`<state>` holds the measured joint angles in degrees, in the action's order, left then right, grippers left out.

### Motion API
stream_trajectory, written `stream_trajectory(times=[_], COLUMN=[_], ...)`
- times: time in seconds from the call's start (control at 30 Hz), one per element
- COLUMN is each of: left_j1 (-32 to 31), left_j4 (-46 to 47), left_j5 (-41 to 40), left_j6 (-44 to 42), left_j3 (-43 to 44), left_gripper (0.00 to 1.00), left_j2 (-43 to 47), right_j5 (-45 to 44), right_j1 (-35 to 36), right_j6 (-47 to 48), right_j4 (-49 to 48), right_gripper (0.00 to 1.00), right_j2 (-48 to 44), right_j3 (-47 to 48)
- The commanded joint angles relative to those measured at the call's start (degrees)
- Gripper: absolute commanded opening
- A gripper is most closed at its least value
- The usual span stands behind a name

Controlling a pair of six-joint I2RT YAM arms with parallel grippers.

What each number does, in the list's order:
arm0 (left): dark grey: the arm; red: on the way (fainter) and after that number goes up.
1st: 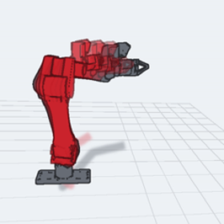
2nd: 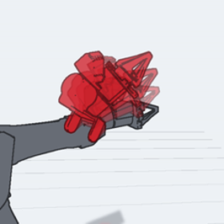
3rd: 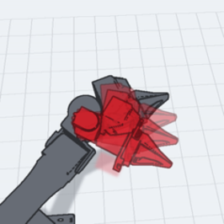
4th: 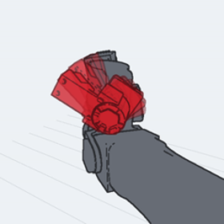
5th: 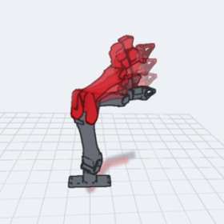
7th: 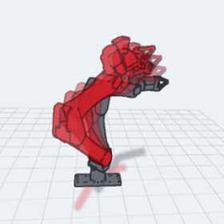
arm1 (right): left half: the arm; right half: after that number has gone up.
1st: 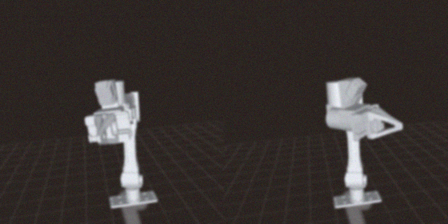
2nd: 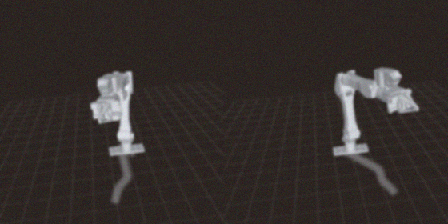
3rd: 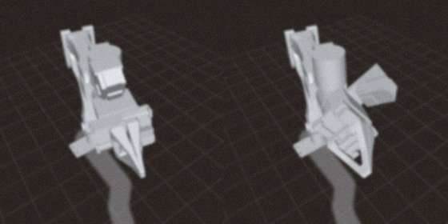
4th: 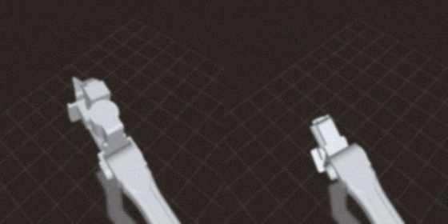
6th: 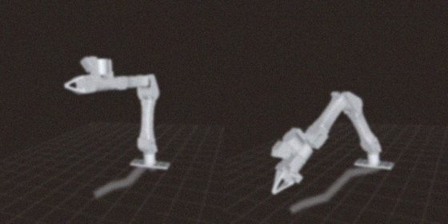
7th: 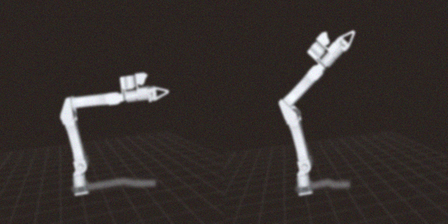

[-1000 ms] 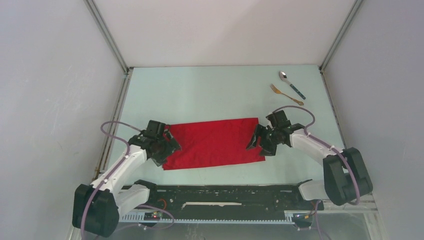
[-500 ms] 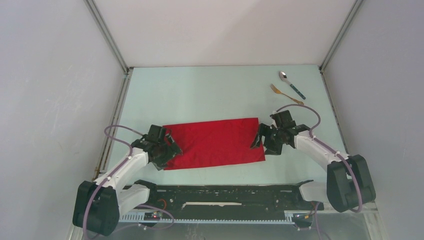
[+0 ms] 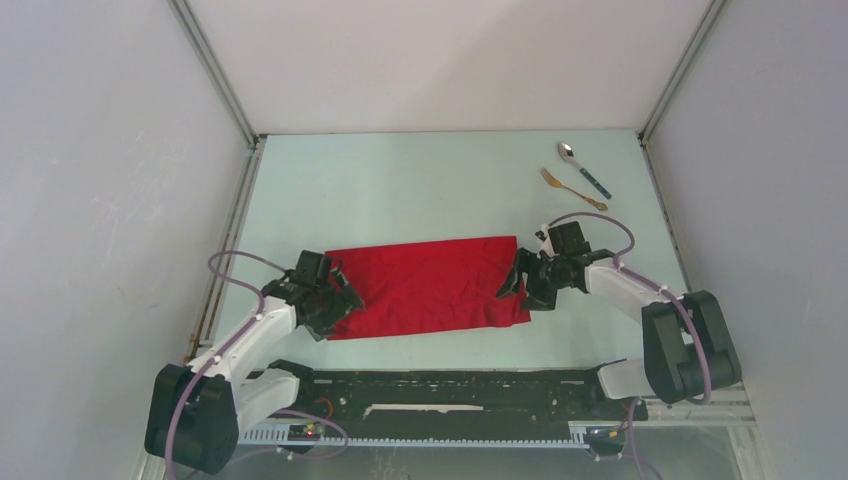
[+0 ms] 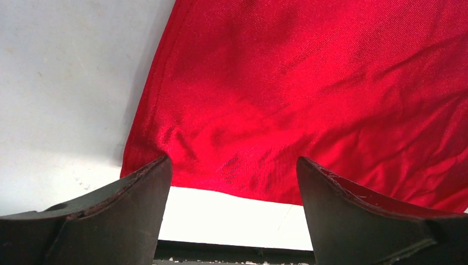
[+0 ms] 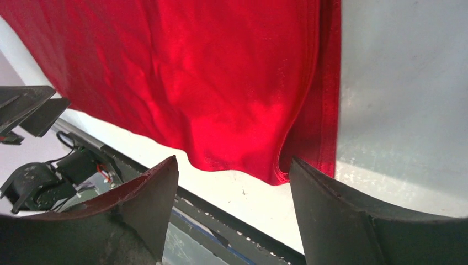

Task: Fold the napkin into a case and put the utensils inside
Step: Pick up the rectangle-folded napkin from the center of the board.

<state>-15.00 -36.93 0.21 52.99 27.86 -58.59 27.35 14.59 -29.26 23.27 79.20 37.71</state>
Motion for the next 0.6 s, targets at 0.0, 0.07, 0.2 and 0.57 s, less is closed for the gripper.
stream_trajectory(times=[0.0, 0.07, 0.2, 0.57], left_j1=[-0.2, -0.2, -0.2, -0.2], left_j4=[2.3, 2.2, 1.9, 0.0], left_j5=[0.0, 0.0, 0.0, -0.1], left_j6=[0.3, 0.4, 0.4, -0.4], left_j3=[-1.9, -1.9, -1.6, -0.3], left_gripper=[0.9, 0.9, 0.9, 0.91], left_j2=[-0.3, -0.1, 0.3, 2.1], right_j5=[5.5, 6.7, 6.0, -9.8], right_j1=[-0.3, -0.6, -1.6, -0.9], right_j6=[-0.2, -1.1, -2.8, -1.6], right_j4=[-2.1, -1.2, 0.1, 6.9], right_gripper=[0.81, 0.81, 0.8, 0.75], right_j2=[-2.6, -4.7, -9.5, -8.4], right_j3=[-1.1, -1.5, -2.2, -0.9])
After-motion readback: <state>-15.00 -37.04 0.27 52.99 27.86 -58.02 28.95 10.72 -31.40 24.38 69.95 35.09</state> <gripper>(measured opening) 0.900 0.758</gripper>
